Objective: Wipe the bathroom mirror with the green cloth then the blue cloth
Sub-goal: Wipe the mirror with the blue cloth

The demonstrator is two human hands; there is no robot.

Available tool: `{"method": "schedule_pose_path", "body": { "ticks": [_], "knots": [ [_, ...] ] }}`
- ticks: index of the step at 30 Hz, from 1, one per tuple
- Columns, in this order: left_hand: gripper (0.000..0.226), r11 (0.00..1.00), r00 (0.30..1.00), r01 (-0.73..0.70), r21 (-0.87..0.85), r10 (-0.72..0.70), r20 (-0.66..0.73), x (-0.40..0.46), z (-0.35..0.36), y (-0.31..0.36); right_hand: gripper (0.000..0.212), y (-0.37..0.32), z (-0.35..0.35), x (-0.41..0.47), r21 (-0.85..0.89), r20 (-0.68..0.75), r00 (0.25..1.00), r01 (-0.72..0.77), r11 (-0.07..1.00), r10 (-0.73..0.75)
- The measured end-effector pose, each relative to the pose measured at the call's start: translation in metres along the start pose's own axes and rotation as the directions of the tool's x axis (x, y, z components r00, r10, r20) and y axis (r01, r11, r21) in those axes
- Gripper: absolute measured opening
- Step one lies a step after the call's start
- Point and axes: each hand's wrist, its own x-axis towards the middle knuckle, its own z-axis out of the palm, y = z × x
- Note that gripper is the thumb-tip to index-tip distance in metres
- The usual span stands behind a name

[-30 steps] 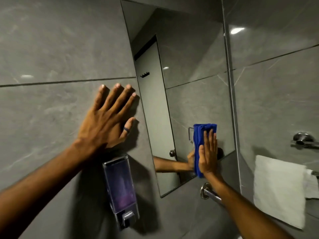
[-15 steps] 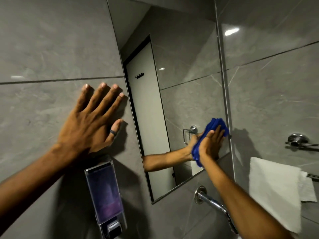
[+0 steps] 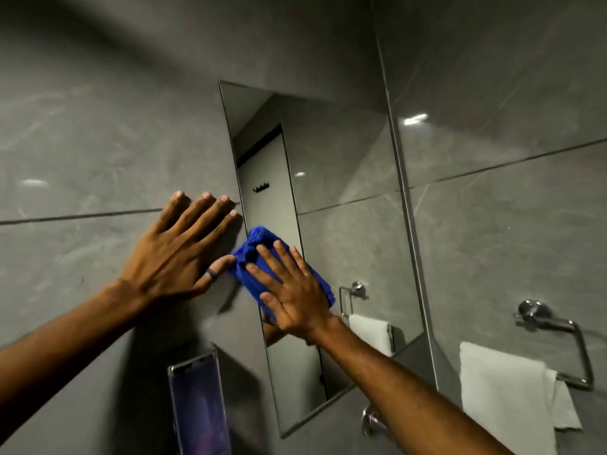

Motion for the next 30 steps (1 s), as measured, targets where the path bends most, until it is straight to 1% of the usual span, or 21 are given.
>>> {"method": "schedule_pose_path", "body": {
  "ticks": [1, 2, 3, 4, 6, 8, 10, 11, 13, 14, 15, 16, 17, 18, 19, 20, 24, 26, 28, 29, 30],
  "knots": [
    [0.076, 1.0, 1.0, 0.018, -0.005, -0.018, -0.008, 0.011, -0.005, -0.009, 0.06, 0.019, -0.002, 0.008, -0.029, 0.004, 0.999, 0.049, 0.998, -0.049],
    [0.075, 0.999, 0.999, 0.039, -0.014, -0.039, -0.018, 0.021, -0.009, -0.016, 0.06, 0.037, -0.005, 0.014, -0.045, 0.001, 0.998, 0.063, 0.997, -0.063],
    [0.075, 0.998, 0.997, 0.063, -0.021, -0.064, -0.033, 0.03, -0.013, -0.022, 0.06, 0.057, -0.008, 0.019, -0.051, -0.012, 0.999, 0.044, 0.998, -0.045],
    [0.075, 0.995, 0.995, 0.091, -0.027, -0.092, -0.038, 0.039, -0.016, -0.028, 0.061, 0.079, -0.011, 0.023, -0.046, -0.035, 0.999, -0.007, 0.999, 0.005],
    [0.076, 0.99, 0.989, 0.138, -0.024, -0.139, -0.053, 0.051, -0.016, -0.032, 0.06, 0.122, -0.019, 0.029, 0.01, -0.095, 0.978, -0.184, 0.983, 0.184],
    [0.076, 0.989, 0.985, 0.149, -0.017, -0.15, -0.09, 0.054, -0.014, -0.029, 0.059, 0.163, -0.028, 0.027, 0.119, -0.135, 0.905, -0.388, 0.914, 0.402],
    [0.076, 0.989, 0.983, 0.149, -0.007, -0.149, -0.112, 0.055, -0.011, -0.029, 0.057, 0.2, -0.031, 0.024, 0.226, -0.149, 0.783, -0.568, 0.791, 0.604],
    [0.077, 0.989, 0.982, 0.151, -0.002, -0.15, -0.119, 0.056, -0.011, -0.03, 0.057, 0.214, -0.032, 0.02, 0.268, -0.15, 0.7, -0.651, 0.711, 0.698],
    [0.079, 0.987, 0.98, 0.158, 0.01, -0.156, -0.127, 0.056, -0.011, -0.03, 0.055, 0.235, -0.032, 0.013, 0.333, -0.144, 0.47, -0.805, 0.49, 0.871],
    [0.08, 0.987, 0.979, 0.161, 0.013, -0.158, -0.126, 0.056, -0.011, -0.03, 0.056, 0.242, -0.031, 0.012, 0.353, -0.132, 0.358, -0.855, 0.381, 0.924],
    [0.08, 0.987, 0.98, 0.163, 0.014, -0.16, -0.118, 0.057, -0.012, -0.029, 0.057, 0.246, -0.031, 0.012, 0.365, -0.119, 0.273, -0.882, 0.298, 0.955],
    [0.081, 0.986, 0.981, 0.165, 0.022, -0.162, -0.109, 0.057, -0.012, -0.029, 0.058, 0.244, -0.03, 0.018, 0.376, -0.108, 0.225, -0.893, 0.249, 0.968],
    [0.081, 0.985, 0.981, 0.17, 0.025, -0.167, -0.098, 0.057, -0.012, -0.029, 0.058, 0.239, -0.03, 0.025, 0.379, -0.102, 0.207, -0.896, 0.23, 0.973],
    [0.082, 0.983, 0.98, 0.18, 0.023, -0.177, -0.092, 0.057, -0.012, -0.03, 0.058, 0.23, -0.029, 0.035, 0.378, -0.108, 0.218, -0.893, 0.243, 0.97],
    [0.083, 0.982, 0.978, 0.19, 0.024, -0.187, -0.091, 0.057, -0.012, -0.03, 0.058, 0.219, -0.03, 0.047, 0.378, -0.12, 0.257, -0.881, 0.284, 0.959],
    [0.084, 0.98, 0.977, 0.197, 0.028, -0.193, -0.091, 0.056, -0.012, -0.03, 0.058, 0.204, -0.031, 0.06, 0.372, -0.139, 0.316, -0.862, 0.345, 0.938],
    [0.089, 0.974, 0.969, 0.226, 0.022, -0.223, -0.103, 0.055, -0.009, -0.03, 0.059, 0.123, -0.037, 0.118, 0.244, -0.227, 0.624, -0.707, 0.664, 0.748],
    [0.09, 0.972, 0.968, 0.233, 0.026, -0.229, -0.101, 0.055, -0.008, -0.03, 0.059, 0.081, -0.043, 0.149, 0.182, -0.23, 0.76, -0.58, 0.794, 0.608],
    [0.089, 0.973, 0.97, 0.229, 0.042, -0.224, -0.098, 0.056, -0.008, -0.031, 0.058, 0.047, -0.048, 0.178, 0.133, -0.221, 0.882, -0.396, 0.909, 0.416],
    [0.089, 0.973, 0.97, 0.228, 0.046, -0.223, -0.1, 0.056, -0.008, -0.031, 0.058, 0.035, -0.051, 0.192, 0.103, -0.22, 0.927, -0.289, 0.952, 0.305],
    [0.088, 0.972, 0.969, 0.228, 0.049, -0.222, -0.11, 0.057, -0.007, -0.031, 0.058, 0.027, -0.053, 0.205, 0.066, -0.217, 0.954, -0.196, 0.978, 0.206]
  ]
}}
